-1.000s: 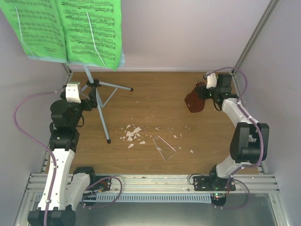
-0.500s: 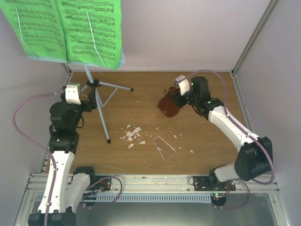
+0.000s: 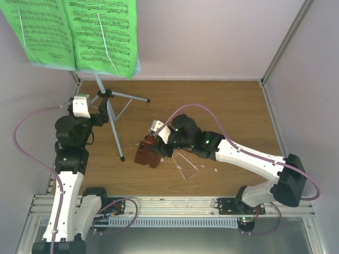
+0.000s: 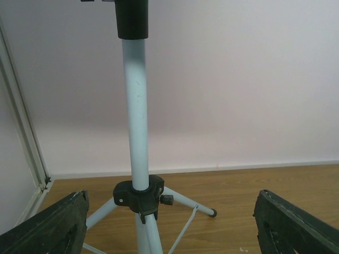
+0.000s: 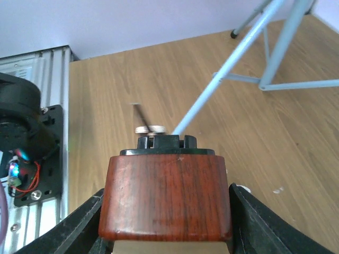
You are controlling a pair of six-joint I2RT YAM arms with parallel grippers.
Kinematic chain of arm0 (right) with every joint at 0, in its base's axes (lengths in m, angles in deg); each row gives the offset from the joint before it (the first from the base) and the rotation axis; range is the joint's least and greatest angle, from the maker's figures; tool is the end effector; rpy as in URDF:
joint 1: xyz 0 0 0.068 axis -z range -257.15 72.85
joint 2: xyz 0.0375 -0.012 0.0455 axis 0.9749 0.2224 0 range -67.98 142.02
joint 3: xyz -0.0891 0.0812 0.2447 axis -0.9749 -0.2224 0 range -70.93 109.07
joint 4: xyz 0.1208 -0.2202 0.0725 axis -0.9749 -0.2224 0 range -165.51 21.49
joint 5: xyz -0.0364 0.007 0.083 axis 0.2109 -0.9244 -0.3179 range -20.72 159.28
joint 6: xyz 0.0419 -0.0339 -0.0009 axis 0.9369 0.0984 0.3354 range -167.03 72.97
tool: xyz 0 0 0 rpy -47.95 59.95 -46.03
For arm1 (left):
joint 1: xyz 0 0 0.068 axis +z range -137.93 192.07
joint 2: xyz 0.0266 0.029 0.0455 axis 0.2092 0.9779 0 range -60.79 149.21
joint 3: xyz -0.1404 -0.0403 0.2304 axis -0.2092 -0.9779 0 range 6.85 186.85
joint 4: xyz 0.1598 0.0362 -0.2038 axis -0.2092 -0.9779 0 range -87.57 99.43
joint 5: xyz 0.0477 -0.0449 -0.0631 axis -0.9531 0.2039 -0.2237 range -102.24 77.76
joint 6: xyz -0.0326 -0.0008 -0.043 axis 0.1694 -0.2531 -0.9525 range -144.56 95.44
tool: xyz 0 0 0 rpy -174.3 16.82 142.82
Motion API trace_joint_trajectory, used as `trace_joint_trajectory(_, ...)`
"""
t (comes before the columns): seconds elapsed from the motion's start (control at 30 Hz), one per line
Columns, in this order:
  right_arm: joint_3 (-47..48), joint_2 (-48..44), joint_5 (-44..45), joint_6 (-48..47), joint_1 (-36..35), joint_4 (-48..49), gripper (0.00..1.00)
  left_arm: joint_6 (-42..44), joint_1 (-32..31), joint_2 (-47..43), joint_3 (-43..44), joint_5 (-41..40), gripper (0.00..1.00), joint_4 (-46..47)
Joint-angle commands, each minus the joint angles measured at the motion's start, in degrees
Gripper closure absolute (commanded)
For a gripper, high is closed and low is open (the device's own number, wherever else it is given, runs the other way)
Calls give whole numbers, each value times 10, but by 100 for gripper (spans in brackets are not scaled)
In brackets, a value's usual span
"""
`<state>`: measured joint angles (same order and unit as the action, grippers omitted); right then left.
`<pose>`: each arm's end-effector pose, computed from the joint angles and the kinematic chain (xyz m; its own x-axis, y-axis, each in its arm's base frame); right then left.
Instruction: Pack up the instrument practice props
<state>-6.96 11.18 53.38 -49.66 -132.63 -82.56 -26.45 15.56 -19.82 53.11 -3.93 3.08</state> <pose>0.1716 0.2667 0.3137 -0.2339 -0.4180 -0.8778 -0.9396 0.3292 0.0936 0.1683 0.0051 0.3668 -0.0213 -0.0341 -0.9992 0.0835 0.9959 -0.0357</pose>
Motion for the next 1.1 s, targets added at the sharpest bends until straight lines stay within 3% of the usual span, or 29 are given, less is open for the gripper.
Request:
trace_joint_trajectory(0.0, 4, -11, 37, -3, -17, 70, 63, 1, 2, -3, -7, 1, 15, 32)
trace_joint_trajectory(0.17, -8, 10, 66, -8, -16, 69, 63, -2, 2, -2, -6, 3, 15, 30)
trace_joint_trajectory(0.43, -32, 23, 42, -12, -16, 99, 62, -5, 1, 0, -6, 5, 15, 29)
trace_joint_trajectory(0.67, -42, 33, 11, -37, -16, 83, 53, -6, -1, 2, -6, 8, 15, 28)
trace_joint_trajectory(0.73, -44, 35, 11, -43, -16, 74, 47, -5, -1, 4, -6, 8, 15, 29)
trace_joint_trajectory(0.93, -74, 3, 10, -36, -17, 85, 6, -6, -2, 7, -5, 4, 13, 26)
trace_joint_trajectory(1.07, -112, -31, 34, -18, -21, 96, 1, -6, -4, 8, -5, -1, 12, 24)
